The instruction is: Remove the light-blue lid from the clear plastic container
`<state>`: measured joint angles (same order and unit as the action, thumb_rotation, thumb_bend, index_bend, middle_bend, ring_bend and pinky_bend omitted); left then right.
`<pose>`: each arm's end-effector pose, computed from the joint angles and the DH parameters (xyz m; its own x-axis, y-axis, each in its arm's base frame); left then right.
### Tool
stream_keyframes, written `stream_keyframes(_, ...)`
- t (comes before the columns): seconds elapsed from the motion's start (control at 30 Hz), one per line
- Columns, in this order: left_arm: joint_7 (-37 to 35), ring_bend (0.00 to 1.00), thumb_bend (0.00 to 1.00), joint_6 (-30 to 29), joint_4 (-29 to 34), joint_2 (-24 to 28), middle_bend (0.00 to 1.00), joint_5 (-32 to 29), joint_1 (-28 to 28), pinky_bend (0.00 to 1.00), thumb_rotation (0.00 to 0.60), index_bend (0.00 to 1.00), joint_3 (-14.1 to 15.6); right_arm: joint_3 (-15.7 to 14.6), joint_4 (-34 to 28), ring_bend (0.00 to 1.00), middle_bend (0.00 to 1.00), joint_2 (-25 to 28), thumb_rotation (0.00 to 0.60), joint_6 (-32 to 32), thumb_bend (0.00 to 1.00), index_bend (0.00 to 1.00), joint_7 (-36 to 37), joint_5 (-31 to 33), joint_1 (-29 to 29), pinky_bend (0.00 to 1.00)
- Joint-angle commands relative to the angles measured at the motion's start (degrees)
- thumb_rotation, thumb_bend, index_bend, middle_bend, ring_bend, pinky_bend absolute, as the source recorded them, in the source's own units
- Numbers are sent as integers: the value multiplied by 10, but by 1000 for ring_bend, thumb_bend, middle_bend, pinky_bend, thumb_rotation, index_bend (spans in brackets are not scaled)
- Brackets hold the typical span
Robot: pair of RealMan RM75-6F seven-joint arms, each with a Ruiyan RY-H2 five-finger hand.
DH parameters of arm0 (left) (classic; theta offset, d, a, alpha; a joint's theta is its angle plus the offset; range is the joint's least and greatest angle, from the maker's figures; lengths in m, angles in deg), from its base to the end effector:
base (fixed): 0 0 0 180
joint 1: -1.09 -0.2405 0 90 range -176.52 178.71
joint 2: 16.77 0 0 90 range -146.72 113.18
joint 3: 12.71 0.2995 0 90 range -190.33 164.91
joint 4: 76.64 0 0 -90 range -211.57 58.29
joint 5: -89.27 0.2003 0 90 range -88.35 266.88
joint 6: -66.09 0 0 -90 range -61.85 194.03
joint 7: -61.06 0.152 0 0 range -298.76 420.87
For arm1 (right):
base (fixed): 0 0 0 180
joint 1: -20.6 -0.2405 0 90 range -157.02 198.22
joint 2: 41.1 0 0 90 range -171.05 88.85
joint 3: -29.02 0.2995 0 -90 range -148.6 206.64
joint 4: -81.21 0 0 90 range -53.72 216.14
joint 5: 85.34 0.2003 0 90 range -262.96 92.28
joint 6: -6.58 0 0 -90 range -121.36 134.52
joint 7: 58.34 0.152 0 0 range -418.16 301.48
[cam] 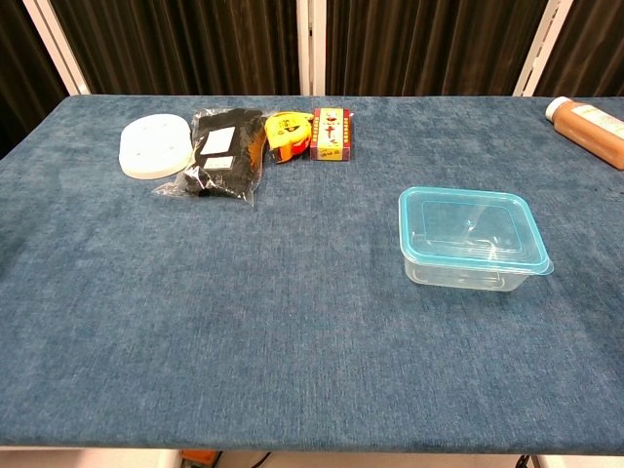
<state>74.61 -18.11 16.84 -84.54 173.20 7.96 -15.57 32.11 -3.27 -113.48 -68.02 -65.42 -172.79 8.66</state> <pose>-0.3369 0.2027 0.1619 0.5286 0.0103 0.8488 0.8489 -0.0138 -0.5284 -0.3423 -0.2350 0.1203 0.5170 -0.1131 0.8485 -0.8526 -0.1568 0.4986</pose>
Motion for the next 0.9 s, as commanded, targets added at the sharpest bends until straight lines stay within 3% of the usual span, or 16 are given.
stream_keyframes(0.03,-2,0,0,1,-1,-1,31,3,1,0,600,74,2,10,34,0,0,-39,600,30,43,0,-13,-4,-32,0)
stream_keyframes(0.47,-17,0,0,33,-9,1,31,4,23,0,600,74,-3,56,147,0,0,-199,600,116,42,0,39,-13,-165,0)
stream_keyframes(0.67,-16,0,0,52,-7,5,31,3,40,0,600,74,-8,73,165,0,0,-250,600,152,33,0,46,-11,-223,0)
stream_keyframes(0.9,-17,0,0,105,3,8,31,9,89,0,600,74,-24,73,163,0,0,-285,600,173,26,0,24,-14,-266,0)
